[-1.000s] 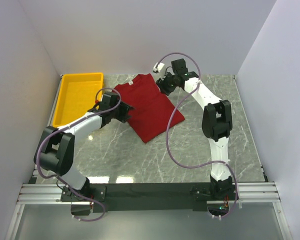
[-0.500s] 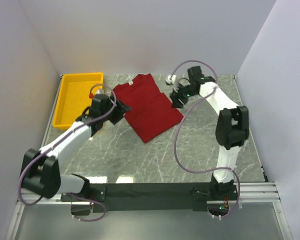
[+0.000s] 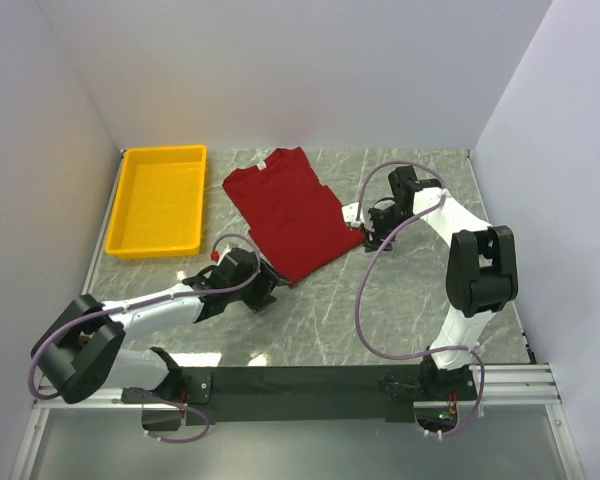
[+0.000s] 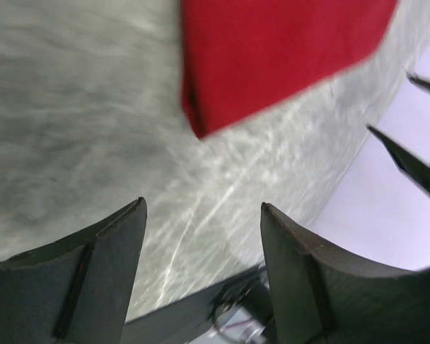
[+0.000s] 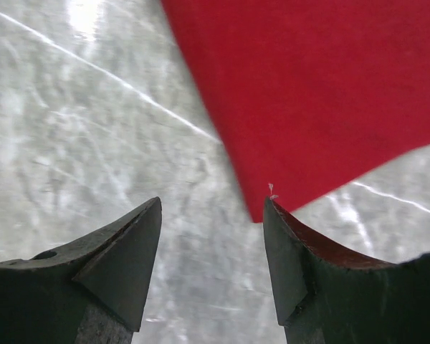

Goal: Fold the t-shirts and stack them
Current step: Fold the tshirt

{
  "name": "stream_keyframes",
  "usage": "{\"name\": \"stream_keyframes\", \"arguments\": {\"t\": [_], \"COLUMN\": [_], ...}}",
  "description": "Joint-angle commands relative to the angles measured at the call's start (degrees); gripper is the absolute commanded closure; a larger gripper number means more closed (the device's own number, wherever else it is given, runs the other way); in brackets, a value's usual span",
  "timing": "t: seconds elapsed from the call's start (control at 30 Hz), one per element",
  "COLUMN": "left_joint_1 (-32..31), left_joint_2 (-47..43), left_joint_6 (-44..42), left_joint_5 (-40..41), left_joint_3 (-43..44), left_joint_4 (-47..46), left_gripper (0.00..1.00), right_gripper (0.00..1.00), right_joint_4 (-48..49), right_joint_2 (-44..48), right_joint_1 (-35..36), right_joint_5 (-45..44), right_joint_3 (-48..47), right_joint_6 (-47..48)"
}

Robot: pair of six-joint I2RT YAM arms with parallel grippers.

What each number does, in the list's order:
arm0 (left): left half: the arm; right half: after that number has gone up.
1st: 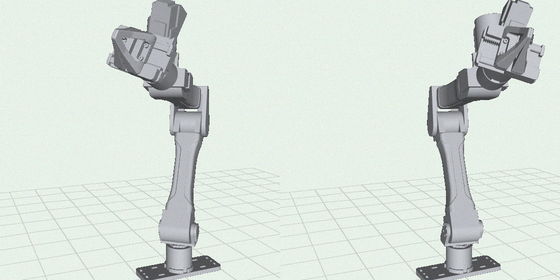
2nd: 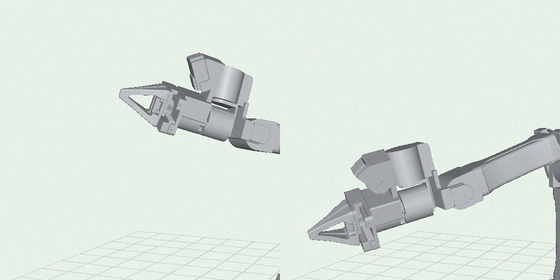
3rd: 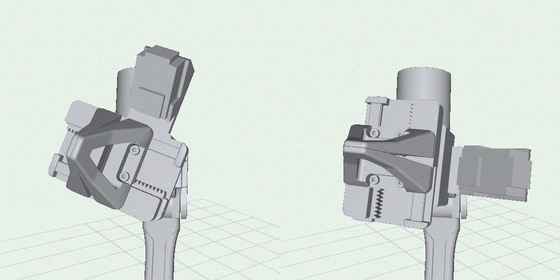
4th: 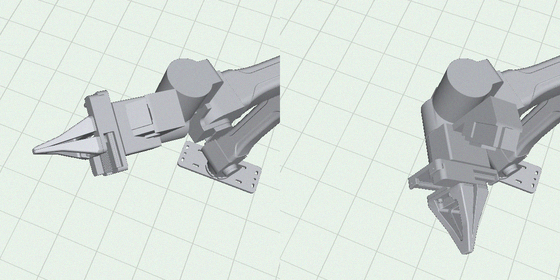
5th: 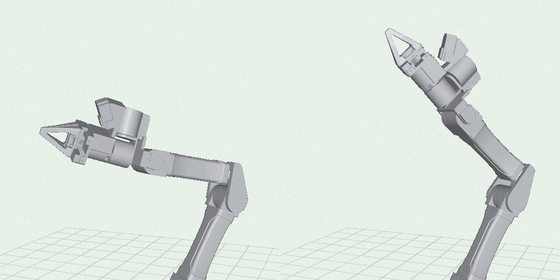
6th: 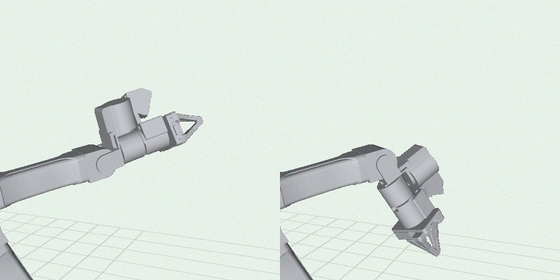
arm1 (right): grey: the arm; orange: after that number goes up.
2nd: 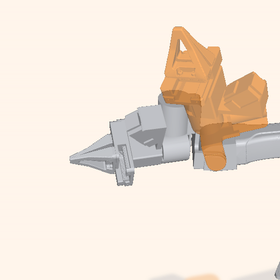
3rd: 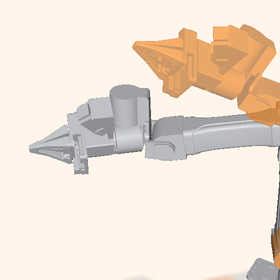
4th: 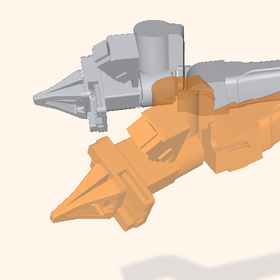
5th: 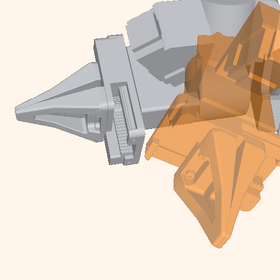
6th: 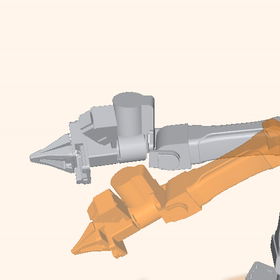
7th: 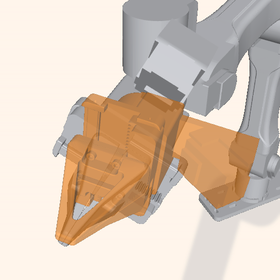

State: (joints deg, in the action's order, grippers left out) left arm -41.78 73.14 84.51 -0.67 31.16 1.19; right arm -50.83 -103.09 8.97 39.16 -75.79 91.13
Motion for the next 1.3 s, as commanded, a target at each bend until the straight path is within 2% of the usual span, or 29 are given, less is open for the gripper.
{"name": "stream_keyframes", "arguments": {"t": [0.0, 0.27, 0.53, 0.73, 1.07, 1.27], "left_joint_1": [-0.3, -0.3, -0.3, -0.3, -0.2, -0.3], "left_joint_2": [2.9, 13.2, 16.7, 18.4, 20.2, 19.3], "left_joint_6": [8.8, 14.0, 18.6, 19.0, 18.0, 16.7], "left_joint_5": [3.5, 3.6, 7.3, 7.6, 6.4, 5.9], "left_joint_3": [-1.6, 2.3, 5.9, 6.7, 6.1, 6.3], "left_joint_4": [-8.8, -12.4, -4.4, -4.3, -9.5, -10.4], "left_gripper": [0.30, 0.34, 0.45, 0.61, 0.90, 0.97], "right_gripper": [0.34, 0.34, 0.35, 0.35, 0.35, 0.36], "right_joint_4": [3.5, 7.1, 7.1, 4.7, -2.1, 3.3], "right_joint_2": [0.2, 0.6, 0.6, -0.5, -3.3, -4.9], "right_joint_1": [0.1, 0.1, -0.2, -0.6, -1.3, 0.4], "right_joint_5": [-0.1, -0.3, -0.4, 0.0, -2.5, -4.7], "right_joint_3": [-1.8, 0.1, 1.0, -0.6, -1.5, -1.0], "right_joint_6": [1.4, -1.6, -0.7, 2.5, 17.1, 13.5]}}
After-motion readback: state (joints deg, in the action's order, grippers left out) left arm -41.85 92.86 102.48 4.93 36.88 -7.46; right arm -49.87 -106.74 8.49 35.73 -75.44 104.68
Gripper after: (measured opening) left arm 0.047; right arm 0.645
